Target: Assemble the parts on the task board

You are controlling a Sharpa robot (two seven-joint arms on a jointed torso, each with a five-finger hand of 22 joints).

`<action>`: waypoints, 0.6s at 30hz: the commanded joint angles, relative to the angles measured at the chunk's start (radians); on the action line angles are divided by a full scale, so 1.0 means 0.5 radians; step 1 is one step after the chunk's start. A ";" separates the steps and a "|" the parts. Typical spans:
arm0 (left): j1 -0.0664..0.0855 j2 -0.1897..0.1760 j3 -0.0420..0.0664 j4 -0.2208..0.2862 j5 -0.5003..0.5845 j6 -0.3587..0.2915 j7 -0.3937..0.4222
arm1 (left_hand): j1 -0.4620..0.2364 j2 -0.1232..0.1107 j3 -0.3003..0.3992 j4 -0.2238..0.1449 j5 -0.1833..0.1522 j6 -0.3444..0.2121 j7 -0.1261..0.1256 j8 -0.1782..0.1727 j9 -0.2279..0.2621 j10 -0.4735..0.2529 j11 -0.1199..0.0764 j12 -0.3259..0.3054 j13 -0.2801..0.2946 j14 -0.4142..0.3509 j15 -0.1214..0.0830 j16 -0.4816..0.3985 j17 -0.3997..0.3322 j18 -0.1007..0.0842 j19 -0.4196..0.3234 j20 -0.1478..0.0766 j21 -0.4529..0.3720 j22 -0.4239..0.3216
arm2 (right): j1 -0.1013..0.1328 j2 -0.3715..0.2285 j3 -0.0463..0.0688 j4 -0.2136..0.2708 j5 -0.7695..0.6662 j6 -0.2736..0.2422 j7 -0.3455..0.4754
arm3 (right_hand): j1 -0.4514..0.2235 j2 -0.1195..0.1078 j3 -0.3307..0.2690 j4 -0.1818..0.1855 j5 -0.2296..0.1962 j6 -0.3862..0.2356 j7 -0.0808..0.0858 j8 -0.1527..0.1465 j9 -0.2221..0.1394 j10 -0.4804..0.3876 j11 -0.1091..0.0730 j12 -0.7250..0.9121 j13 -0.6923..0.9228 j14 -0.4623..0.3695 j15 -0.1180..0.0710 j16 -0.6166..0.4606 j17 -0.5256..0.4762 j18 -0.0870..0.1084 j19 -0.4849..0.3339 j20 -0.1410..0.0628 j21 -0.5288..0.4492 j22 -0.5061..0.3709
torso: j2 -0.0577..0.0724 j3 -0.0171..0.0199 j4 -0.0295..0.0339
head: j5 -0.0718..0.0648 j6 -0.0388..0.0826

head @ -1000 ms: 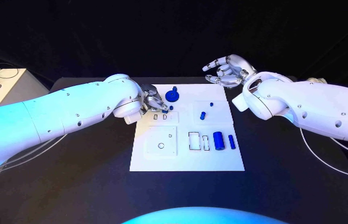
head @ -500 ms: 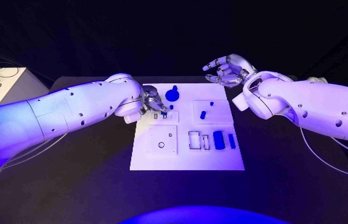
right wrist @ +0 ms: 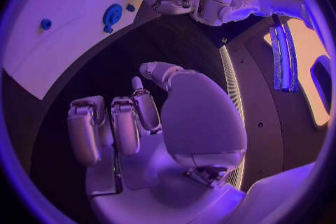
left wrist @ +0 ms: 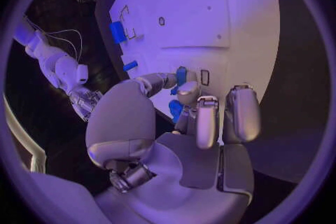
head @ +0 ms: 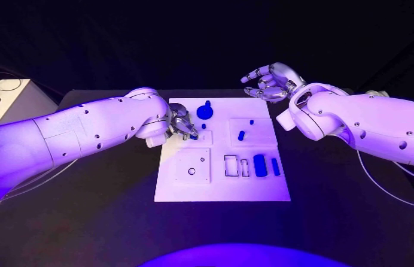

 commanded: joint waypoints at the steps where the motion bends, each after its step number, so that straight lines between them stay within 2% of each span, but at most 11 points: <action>1: -0.001 0.005 -0.004 -0.007 -0.020 0.057 -0.005 | 0.023 -0.002 0.289 -0.299 0.010 0.083 -0.070 0.013 0.473 0.013 -0.005 0.012 -0.001 0.199 -0.014 0.003 0.500 -0.011 0.018 -0.001 0.009 -0.001 | 0.000 -0.001 0.001 0.000 0.001 0.013 0.009 | -0.017 -0.002 0.001 -0.007 0.004 0.007 0.005 -0.009 -0.002 -0.005 0.003 0.001 0.077 0.177 0.012 -0.011 0.408 -0.002 0.199 0.011 -0.012 0.490 | 0.000 -0.0005 -0.001 | 0.000 -0.002; 10: -0.003 0.015 -0.013 -0.020 -0.020 0.056 -0.005 | 0.022 -0.002 0.288 -0.298 0.013 0.085 -0.071 0.013 0.473 0.014 -0.005 0.012 -0.001 0.198 -0.014 0.002 0.499 -0.011 0.018 -0.002 0.009 0.000 | -0.001 -0.001 0.001 0.002 0.001 0.016 0.010 | -0.017 -0.002 0.001 -0.007 0.004 0.007 0.005 -0.009 -0.002 -0.005 0.003 0.001 0.077 0.177 0.012 -0.011 0.408 -0.002 0.199 0.011 -0.012 0.490 | 0.002 0.0008 -0.003 | -0.001 -0.003; 18: -0.004 0.018 -0.016 -0.029 -0.020 0.083 -0.007 | 0.020 0.000 0.287 -0.296 0.016 0.086 -0.071 0.012 0.474 0.017 -0.006 0.014 0.003 0.199 -0.015 0.004 0.501 -0.011 0.018 -0.002 0.009 0.000 | -0.002 0.000 0.001 -0.001 0.001 0.017 0.011 | -0.017 -0.002 0.001 -0.007 0.004 0.007 0.005 -0.009 -0.002 -0.005 0.003 0.001 0.077 0.177 0.012 -0.011 0.408 -0.002 0.199 0.011 -0.012 0.490 | 0.000 0.0030 0.000 | 0.003 -0.013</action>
